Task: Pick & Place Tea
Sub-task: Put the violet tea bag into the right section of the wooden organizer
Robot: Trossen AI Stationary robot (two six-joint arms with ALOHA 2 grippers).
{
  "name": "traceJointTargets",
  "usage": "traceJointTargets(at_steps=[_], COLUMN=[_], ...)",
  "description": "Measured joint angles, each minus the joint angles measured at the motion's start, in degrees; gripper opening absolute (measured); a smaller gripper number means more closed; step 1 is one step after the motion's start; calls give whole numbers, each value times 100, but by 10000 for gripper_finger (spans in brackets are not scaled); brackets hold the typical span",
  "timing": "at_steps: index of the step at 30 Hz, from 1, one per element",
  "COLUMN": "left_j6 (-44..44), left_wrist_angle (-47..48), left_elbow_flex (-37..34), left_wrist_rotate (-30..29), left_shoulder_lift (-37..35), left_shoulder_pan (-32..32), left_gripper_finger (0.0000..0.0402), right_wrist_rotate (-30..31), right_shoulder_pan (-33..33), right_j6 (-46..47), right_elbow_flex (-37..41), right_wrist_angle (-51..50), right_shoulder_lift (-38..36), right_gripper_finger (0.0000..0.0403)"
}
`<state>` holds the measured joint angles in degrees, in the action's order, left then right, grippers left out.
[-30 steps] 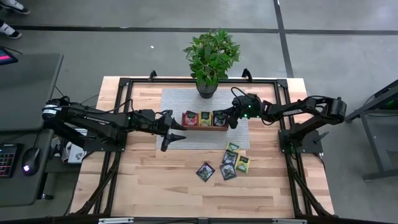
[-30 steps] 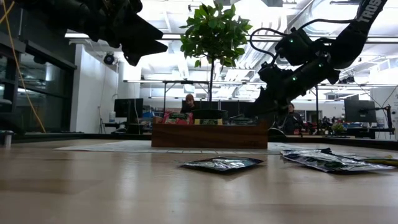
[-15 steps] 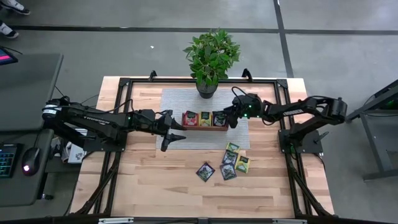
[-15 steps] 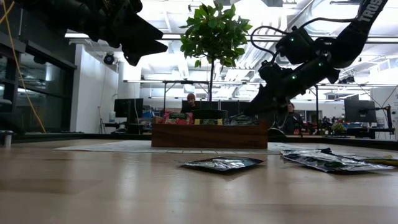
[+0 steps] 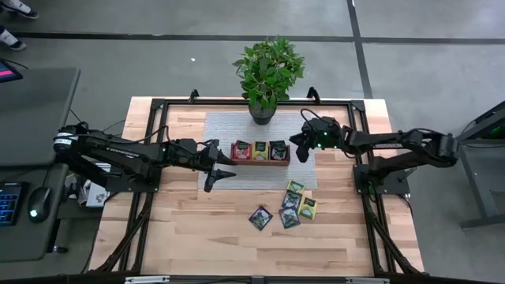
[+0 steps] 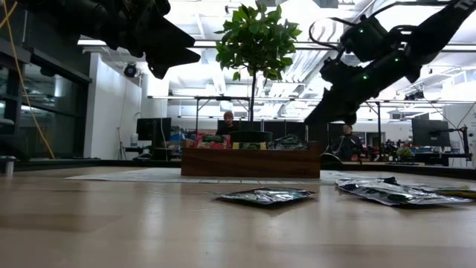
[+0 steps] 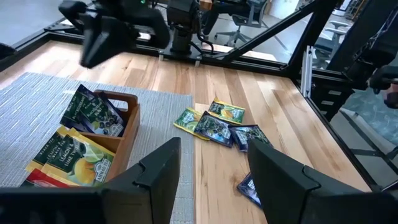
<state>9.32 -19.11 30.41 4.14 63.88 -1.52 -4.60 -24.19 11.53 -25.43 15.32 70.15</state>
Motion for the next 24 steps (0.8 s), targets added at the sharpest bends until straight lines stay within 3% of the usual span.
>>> traceJointTargets(at_steps=[3,10,19,24], left_j6=[0,-2,-20,-48], left_wrist_angle=[0,0,-4,1], left_elbow_flex=[0,0,0,0], left_wrist_rotate=[-1,-2,-7,-5], left_shoulder_lift=[0,0,-2,-2], left_shoulder_pan=[0,0,0,0], left_gripper_finger=[184,184,184,184], right_wrist_rotate=[-84,125,297,200], right_shoulder_pan=[123,413,474,474], right_j6=[1,303,473,751], right_elbow_flex=[0,2,2,2], right_wrist_angle=[-343,-1046,-1118,-1835], right_shoulder_lift=[-44,-29,230,235], right_gripper_finger=[8,4,1,1])
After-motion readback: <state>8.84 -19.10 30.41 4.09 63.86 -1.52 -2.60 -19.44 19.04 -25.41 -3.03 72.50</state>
